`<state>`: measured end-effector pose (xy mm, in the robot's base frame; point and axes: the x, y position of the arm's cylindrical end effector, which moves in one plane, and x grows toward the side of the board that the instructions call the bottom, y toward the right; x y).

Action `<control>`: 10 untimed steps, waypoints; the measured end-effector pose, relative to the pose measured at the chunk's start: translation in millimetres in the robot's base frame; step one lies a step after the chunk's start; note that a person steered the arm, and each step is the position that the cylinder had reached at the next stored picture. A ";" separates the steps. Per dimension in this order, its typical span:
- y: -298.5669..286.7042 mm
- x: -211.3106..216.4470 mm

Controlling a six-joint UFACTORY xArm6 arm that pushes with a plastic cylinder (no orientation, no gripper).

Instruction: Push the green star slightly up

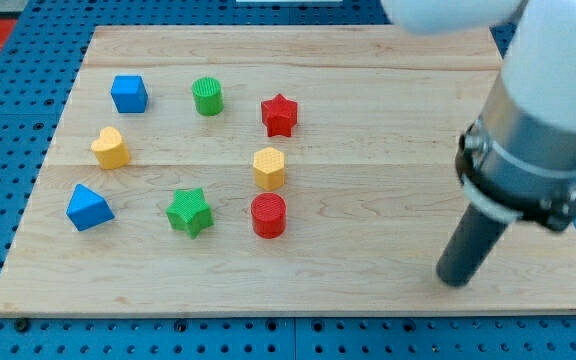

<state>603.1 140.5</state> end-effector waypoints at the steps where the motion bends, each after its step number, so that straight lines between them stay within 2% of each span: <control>1: -32.8 14.4; 2: -109.9 5.1; 3: -155.6 2.7; 5: -231.1 -54.1; 6: -243.7 -75.8; 10: -244.1 -78.7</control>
<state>524.4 -103.6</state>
